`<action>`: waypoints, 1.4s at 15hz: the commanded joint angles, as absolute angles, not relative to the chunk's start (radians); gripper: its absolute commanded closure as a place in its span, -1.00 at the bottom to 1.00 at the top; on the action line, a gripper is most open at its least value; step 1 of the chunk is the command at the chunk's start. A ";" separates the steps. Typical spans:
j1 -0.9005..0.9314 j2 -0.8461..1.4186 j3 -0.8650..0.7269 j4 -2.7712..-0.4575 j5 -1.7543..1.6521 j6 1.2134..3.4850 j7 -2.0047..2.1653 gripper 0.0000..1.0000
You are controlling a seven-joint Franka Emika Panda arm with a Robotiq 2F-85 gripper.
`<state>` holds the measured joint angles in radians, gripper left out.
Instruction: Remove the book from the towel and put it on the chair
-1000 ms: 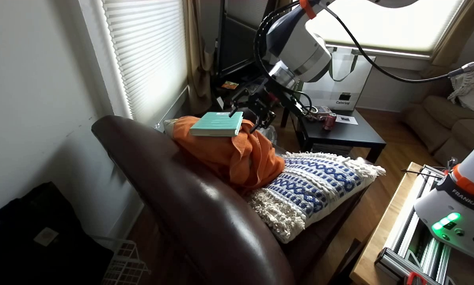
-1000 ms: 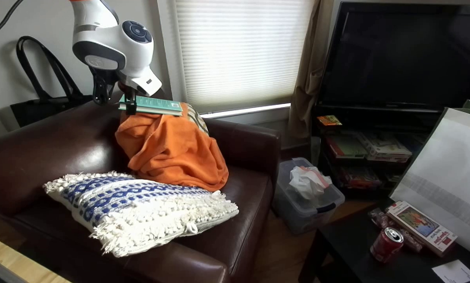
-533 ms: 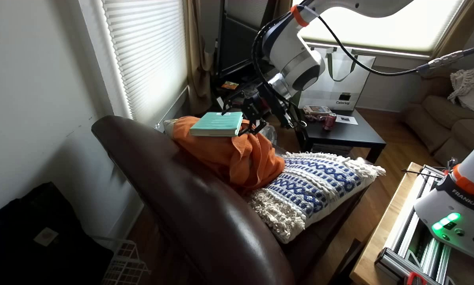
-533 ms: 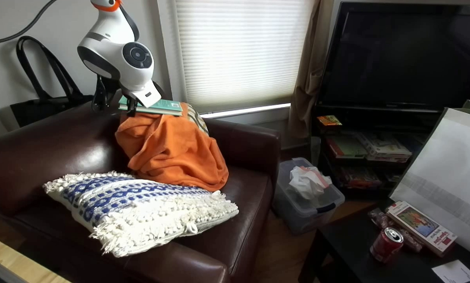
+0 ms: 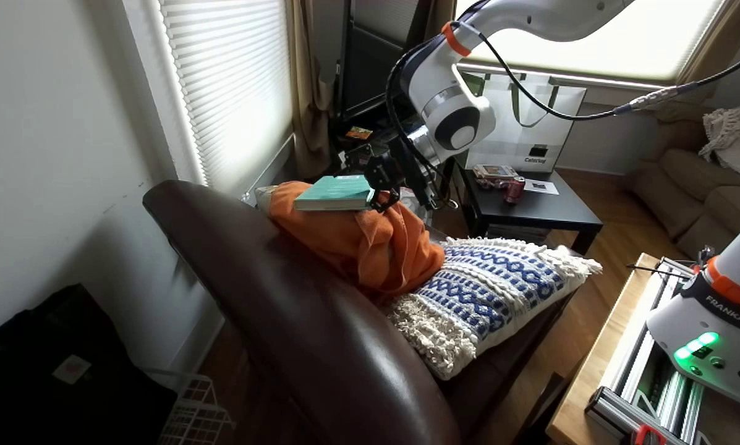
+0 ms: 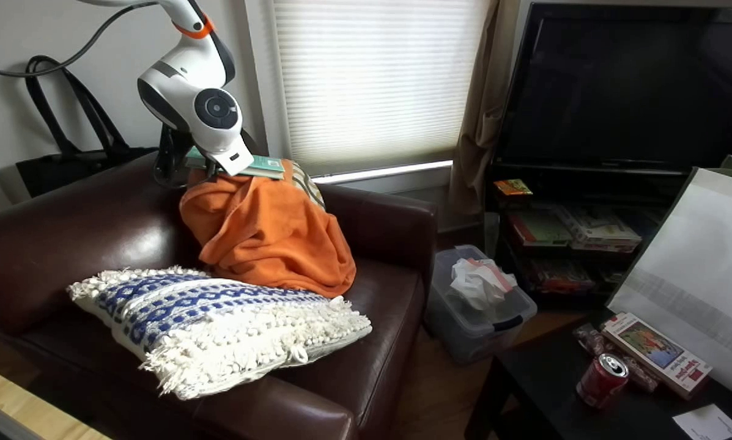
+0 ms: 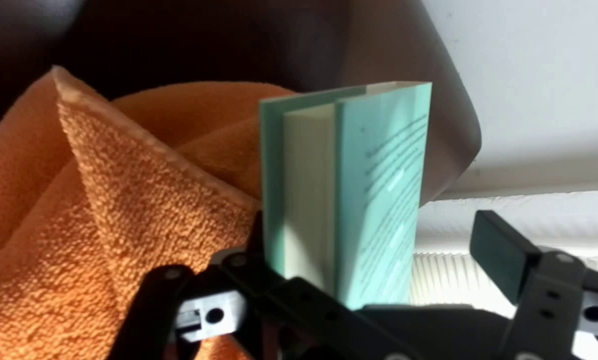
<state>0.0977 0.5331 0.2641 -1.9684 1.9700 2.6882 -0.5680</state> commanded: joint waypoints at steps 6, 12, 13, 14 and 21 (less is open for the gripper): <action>0.105 0.559 0.252 -1.912 2.125 2.686 -0.737 -0.02; 0.091 0.508 0.259 -1.968 2.071 2.694 -0.696 0.81; 0.084 0.490 0.265 -1.992 2.038 2.693 -0.664 0.82; 0.164 0.462 0.176 -2.020 1.995 2.672 -0.585 0.85; 0.207 0.234 0.139 -2.225 1.695 2.716 -0.310 0.84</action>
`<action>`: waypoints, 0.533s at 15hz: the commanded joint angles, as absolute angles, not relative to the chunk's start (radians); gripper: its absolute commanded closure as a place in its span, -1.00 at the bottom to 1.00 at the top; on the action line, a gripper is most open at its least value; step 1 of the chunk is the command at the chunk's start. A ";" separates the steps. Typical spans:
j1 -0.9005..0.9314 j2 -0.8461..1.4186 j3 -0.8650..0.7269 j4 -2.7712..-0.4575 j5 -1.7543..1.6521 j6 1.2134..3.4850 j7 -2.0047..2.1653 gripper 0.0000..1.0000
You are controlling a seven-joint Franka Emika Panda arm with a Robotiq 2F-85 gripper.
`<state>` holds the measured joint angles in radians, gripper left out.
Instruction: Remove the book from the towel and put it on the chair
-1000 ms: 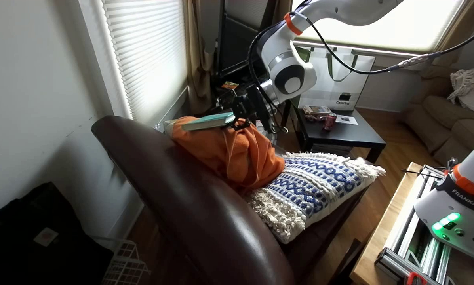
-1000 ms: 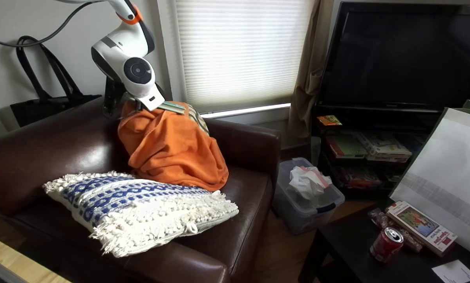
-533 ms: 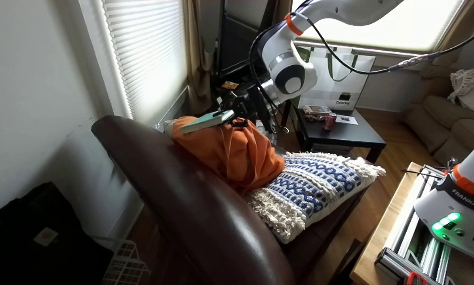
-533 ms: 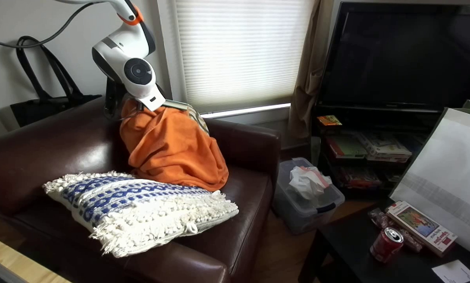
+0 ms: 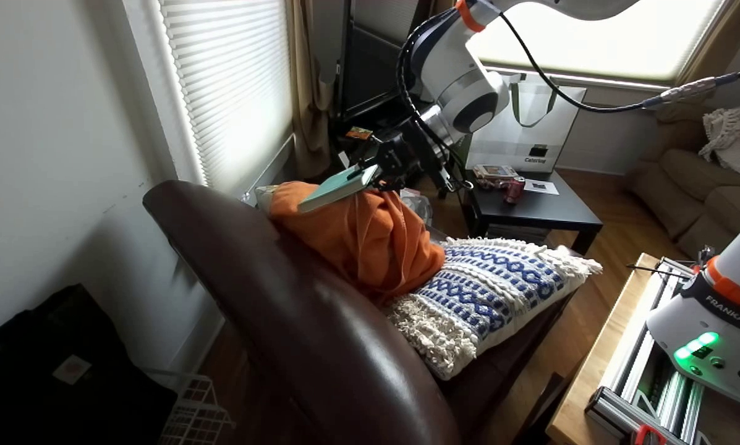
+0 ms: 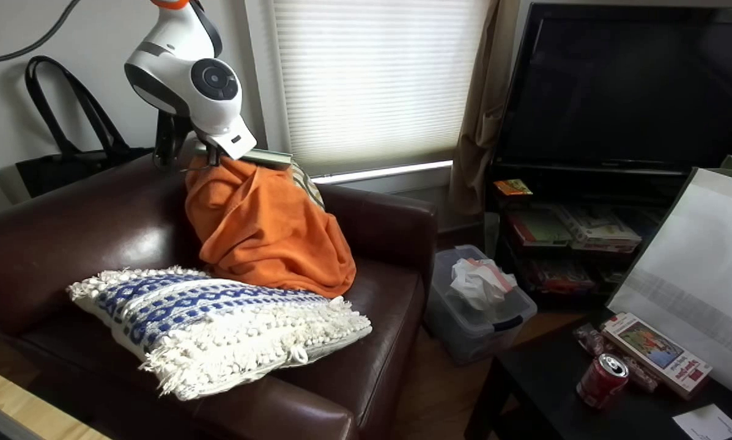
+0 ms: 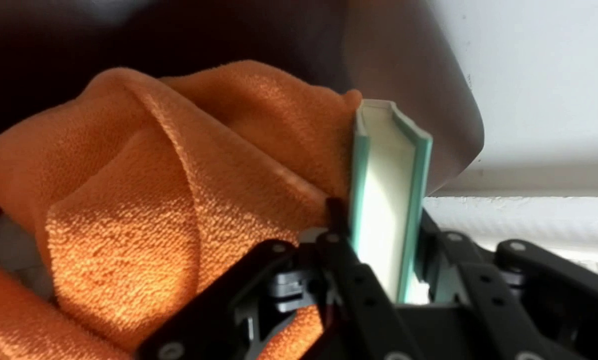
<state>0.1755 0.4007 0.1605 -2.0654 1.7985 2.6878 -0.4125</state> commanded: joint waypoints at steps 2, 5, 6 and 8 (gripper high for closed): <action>0.212 0.153 0.145 -2.283 1.671 2.754 -0.296 0.84; 0.203 0.039 0.168 -2.376 1.636 2.799 -0.270 0.84; 0.202 0.005 0.169 -2.408 1.617 2.808 -0.241 0.84; 0.199 -0.038 0.167 -2.467 1.512 2.830 -0.131 0.84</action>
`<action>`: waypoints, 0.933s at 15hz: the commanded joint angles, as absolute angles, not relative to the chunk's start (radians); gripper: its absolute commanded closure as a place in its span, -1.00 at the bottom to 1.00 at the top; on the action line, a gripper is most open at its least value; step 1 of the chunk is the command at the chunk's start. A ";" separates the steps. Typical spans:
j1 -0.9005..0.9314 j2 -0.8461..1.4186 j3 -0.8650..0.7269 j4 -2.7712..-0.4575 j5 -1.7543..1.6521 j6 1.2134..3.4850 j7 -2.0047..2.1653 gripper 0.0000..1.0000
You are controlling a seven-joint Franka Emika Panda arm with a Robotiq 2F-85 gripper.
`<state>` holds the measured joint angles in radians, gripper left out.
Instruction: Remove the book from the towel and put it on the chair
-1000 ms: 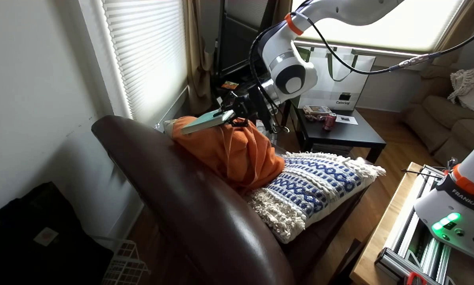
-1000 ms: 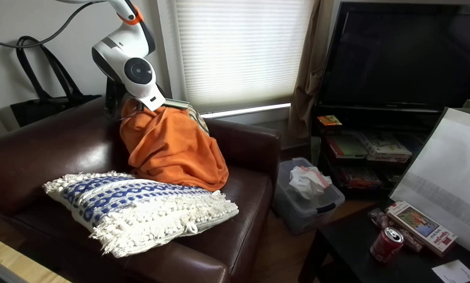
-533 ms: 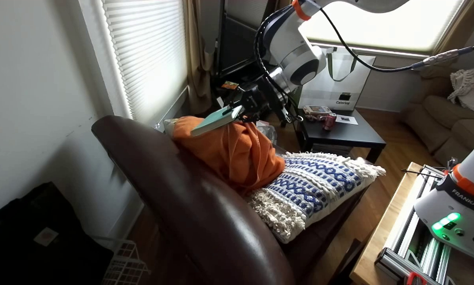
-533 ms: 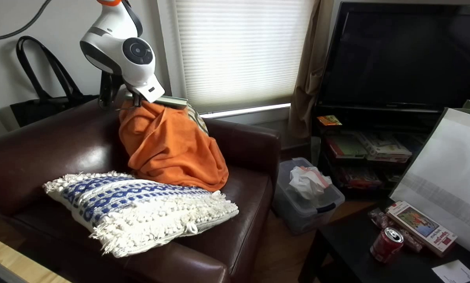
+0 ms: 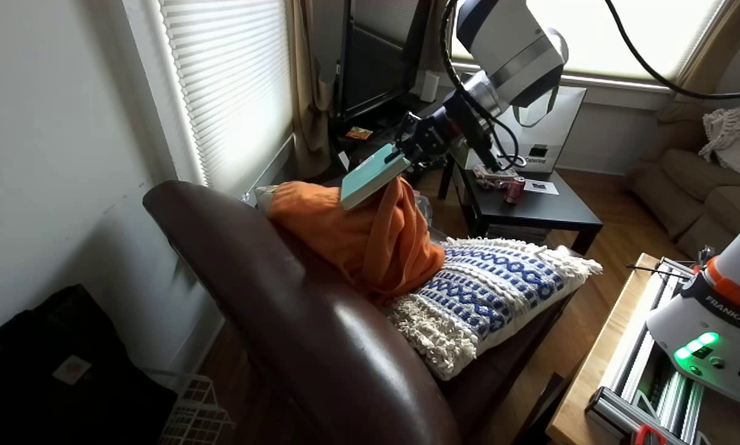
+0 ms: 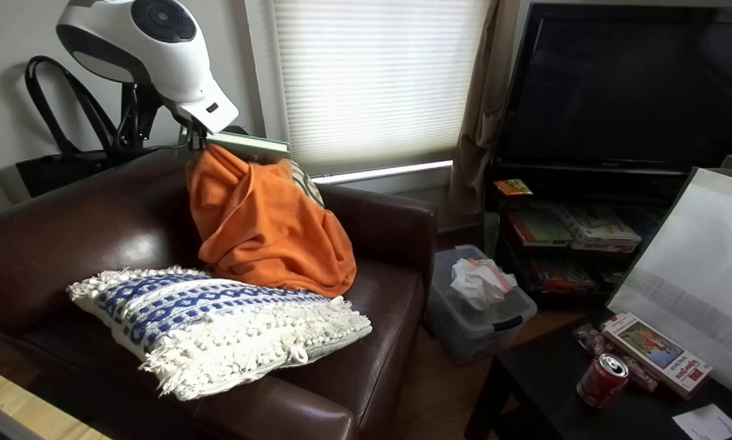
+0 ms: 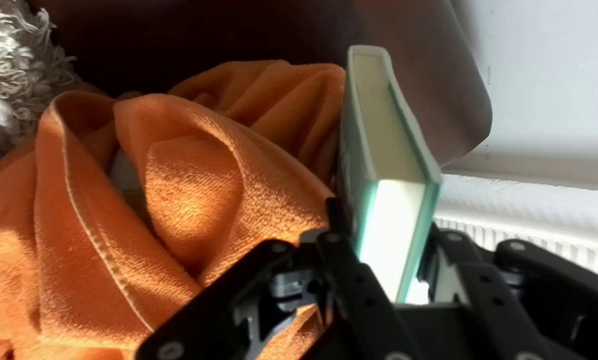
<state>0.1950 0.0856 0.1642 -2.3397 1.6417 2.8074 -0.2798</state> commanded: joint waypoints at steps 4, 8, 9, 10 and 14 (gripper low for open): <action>0.176 -0.040 0.143 -2.523 1.203 2.794 0.142 0.84; 0.140 0.028 0.122 -2.431 1.084 2.672 0.178 0.84; 0.134 0.036 0.119 -2.408 1.091 2.641 0.156 0.84; 0.130 0.043 0.116 -2.394 1.085 2.619 0.157 0.84; 0.121 0.090 0.112 -2.336 1.079 2.573 0.174 0.86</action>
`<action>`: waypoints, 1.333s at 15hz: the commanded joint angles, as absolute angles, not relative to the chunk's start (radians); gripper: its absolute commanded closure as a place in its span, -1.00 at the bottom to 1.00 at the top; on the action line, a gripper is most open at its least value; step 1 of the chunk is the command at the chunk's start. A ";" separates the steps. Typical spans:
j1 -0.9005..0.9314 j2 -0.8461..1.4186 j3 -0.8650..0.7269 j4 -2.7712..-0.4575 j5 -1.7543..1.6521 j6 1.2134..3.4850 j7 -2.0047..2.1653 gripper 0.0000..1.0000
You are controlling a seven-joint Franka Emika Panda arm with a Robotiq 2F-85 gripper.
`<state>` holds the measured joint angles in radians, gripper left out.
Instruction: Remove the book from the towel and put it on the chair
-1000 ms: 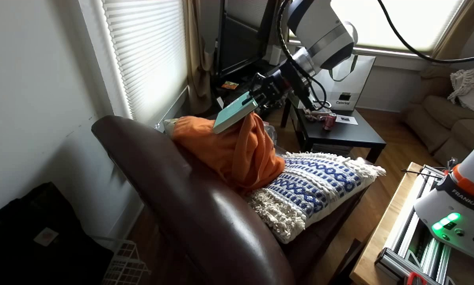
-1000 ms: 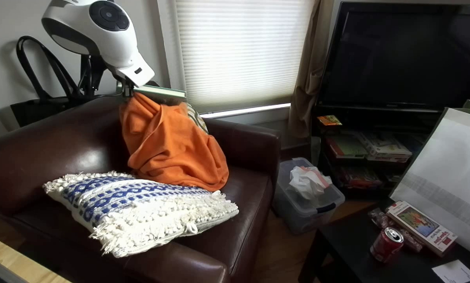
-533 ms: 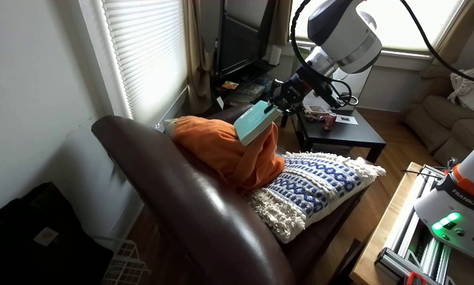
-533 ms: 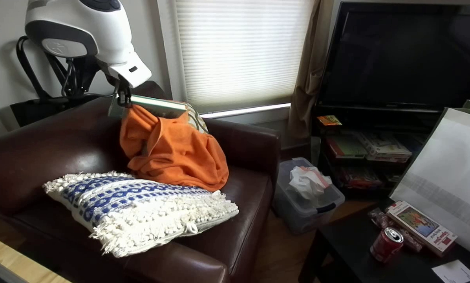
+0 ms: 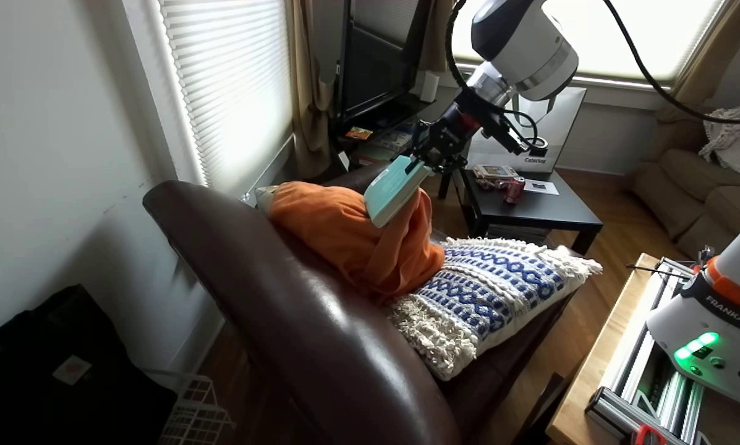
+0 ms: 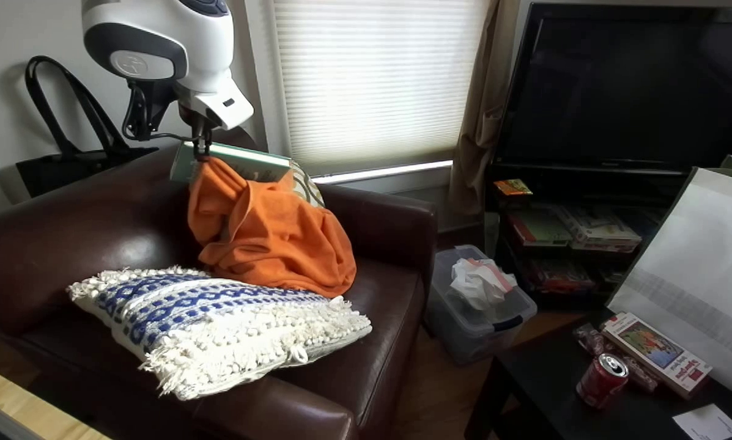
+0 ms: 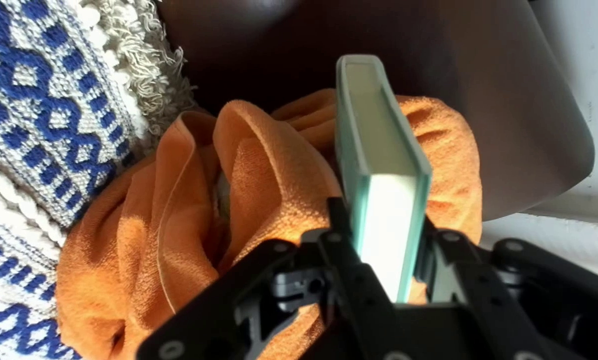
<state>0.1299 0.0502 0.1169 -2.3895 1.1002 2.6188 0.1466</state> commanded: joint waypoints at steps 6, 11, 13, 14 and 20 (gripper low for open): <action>0.121 0.157 0.111 -2.273 1.049 2.486 0.204 0.85; 0.122 0.195 0.109 -2.227 1.040 2.431 0.221 0.70; 0.123 0.209 0.110 -2.213 1.038 2.421 0.223 0.89; 0.122 0.215 0.109 -2.207 1.036 2.408 0.224 0.87; 0.124 0.237 0.106 -2.171 0.976 2.320 0.266 -0.10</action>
<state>0.1230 0.2183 0.1108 -2.2056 1.0182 2.3802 0.2224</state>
